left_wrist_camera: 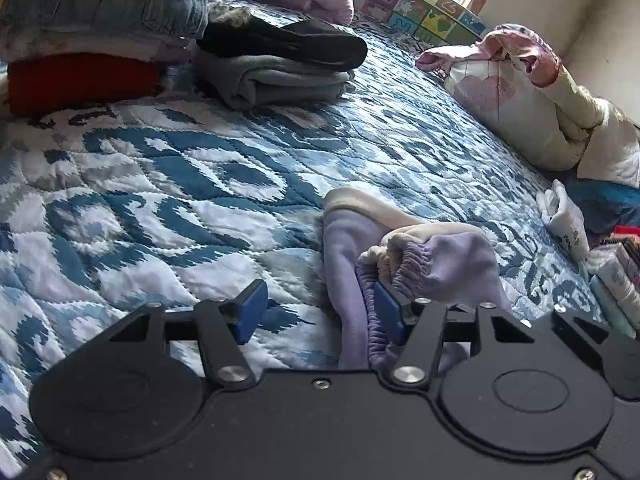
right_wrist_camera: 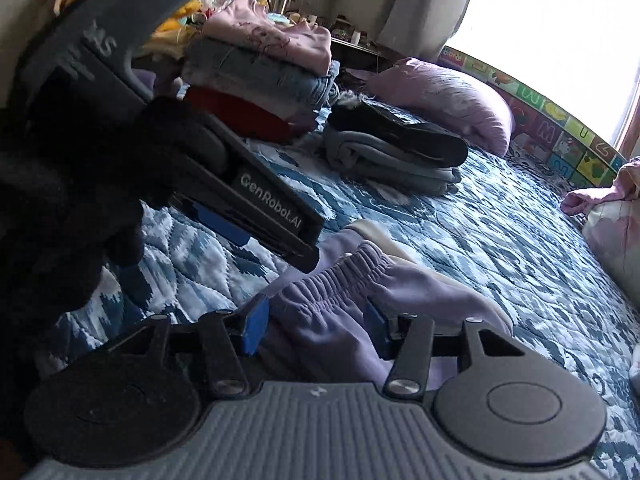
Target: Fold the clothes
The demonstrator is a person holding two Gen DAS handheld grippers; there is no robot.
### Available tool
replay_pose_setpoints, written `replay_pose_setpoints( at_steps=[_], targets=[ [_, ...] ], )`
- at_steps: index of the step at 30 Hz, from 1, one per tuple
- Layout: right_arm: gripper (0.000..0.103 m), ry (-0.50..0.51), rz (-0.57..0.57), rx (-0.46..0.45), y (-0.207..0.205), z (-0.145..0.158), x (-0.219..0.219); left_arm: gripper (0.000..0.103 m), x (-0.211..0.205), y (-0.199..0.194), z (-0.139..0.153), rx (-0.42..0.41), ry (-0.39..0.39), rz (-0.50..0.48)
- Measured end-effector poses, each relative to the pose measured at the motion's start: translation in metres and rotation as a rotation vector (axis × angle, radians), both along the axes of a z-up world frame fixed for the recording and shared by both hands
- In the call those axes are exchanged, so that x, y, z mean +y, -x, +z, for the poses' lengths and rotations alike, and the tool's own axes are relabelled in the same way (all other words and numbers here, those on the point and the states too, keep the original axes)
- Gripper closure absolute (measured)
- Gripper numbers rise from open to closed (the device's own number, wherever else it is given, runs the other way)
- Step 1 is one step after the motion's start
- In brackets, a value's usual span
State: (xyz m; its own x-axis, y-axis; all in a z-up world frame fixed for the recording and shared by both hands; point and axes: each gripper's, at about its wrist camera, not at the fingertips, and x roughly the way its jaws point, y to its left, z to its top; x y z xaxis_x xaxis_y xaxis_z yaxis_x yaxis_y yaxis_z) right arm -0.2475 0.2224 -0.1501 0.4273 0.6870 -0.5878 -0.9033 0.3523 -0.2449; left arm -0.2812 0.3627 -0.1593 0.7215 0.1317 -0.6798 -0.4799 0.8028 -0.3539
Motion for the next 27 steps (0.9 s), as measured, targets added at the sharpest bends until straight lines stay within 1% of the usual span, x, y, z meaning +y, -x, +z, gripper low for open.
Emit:
replay_pose_setpoints(
  at_steps=[5, 9, 14, 18, 20, 23, 24, 27],
  targets=[
    [0.052, 0.006, -0.009, -0.019, 0.006, -0.004, 0.001, 0.045, 0.000, 0.000, 0.002, 0.021, 0.003, -0.027],
    [0.052, 0.002, -0.018, -0.026, 0.008, -0.004, 0.001, 0.045, 0.001, 0.003, 0.004, 0.013, 0.009, -0.026],
    [0.060, -0.014, -0.025, -0.008, 0.007, -0.001, -0.002, 0.045, 0.003, 0.004, 0.006, 0.005, 0.014, -0.016],
    [0.061, -0.030, -0.047, -0.027, 0.009, 0.002, -0.005, 0.045, 0.007, 0.007, 0.007, 0.000, 0.020, -0.003],
    [0.061, -0.018, -0.048, -0.027, 0.010, 0.001, -0.005, 0.045, 0.009, 0.007, 0.007, -0.003, 0.036, -0.005],
    [0.061, 0.003, -0.036, -0.028, 0.012, -0.002, -0.005, 0.043, 0.013, 0.008, 0.004, -0.018, 0.089, -0.017],
    [0.059, -0.008, -0.029, -0.006, 0.011, 0.000, -0.008, 0.043, 0.014, 0.009, 0.004, -0.023, 0.105, -0.021],
    [0.045, -0.084, -0.054, 0.075, 0.001, 0.012, -0.028, 0.040, 0.016, 0.008, -0.001, -0.036, 0.164, -0.037]
  ],
)
